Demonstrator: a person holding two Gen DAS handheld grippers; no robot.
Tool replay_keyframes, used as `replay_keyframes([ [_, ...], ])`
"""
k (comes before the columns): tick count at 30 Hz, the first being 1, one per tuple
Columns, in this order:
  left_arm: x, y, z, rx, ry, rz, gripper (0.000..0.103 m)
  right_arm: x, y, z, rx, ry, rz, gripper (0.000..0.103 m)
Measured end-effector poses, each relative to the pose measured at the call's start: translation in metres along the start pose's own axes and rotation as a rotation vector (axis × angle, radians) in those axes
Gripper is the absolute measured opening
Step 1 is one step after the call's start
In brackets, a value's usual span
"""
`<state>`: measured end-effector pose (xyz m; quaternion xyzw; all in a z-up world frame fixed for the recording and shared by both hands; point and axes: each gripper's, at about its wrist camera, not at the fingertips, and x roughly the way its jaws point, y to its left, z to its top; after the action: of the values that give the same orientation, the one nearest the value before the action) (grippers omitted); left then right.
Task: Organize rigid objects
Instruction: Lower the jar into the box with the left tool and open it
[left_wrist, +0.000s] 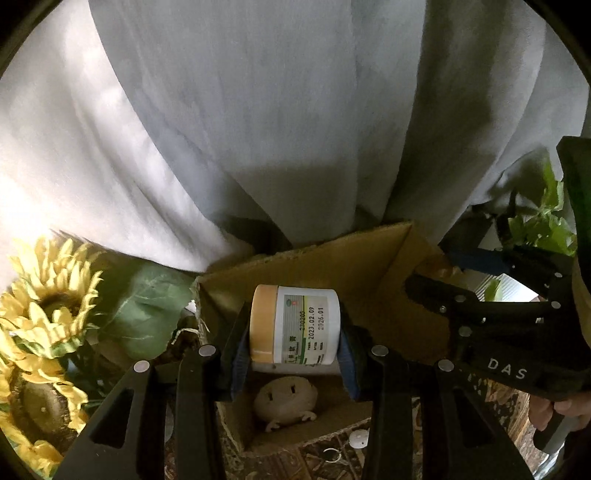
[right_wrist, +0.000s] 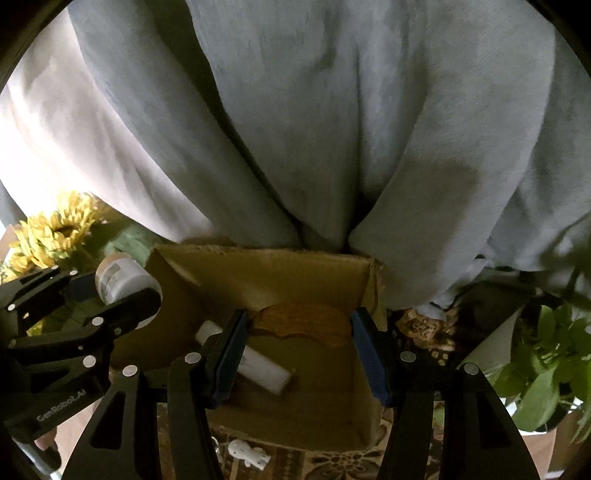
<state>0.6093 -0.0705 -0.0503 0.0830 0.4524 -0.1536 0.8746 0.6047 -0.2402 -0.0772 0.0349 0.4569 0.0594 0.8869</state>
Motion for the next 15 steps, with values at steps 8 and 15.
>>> replay_keyframes([
  [8, -0.002, -0.001, -0.002, -0.008, -0.003, 0.05, 0.066, 0.009, -0.003, 0.0, 0.008, 0.024, -0.001, 0.063],
  [15, -0.03, -0.007, -0.018, 0.001, -0.082, 0.088, 0.072, -0.02, -0.002, -0.011, 0.031, -0.075, -0.059, 0.073],
])
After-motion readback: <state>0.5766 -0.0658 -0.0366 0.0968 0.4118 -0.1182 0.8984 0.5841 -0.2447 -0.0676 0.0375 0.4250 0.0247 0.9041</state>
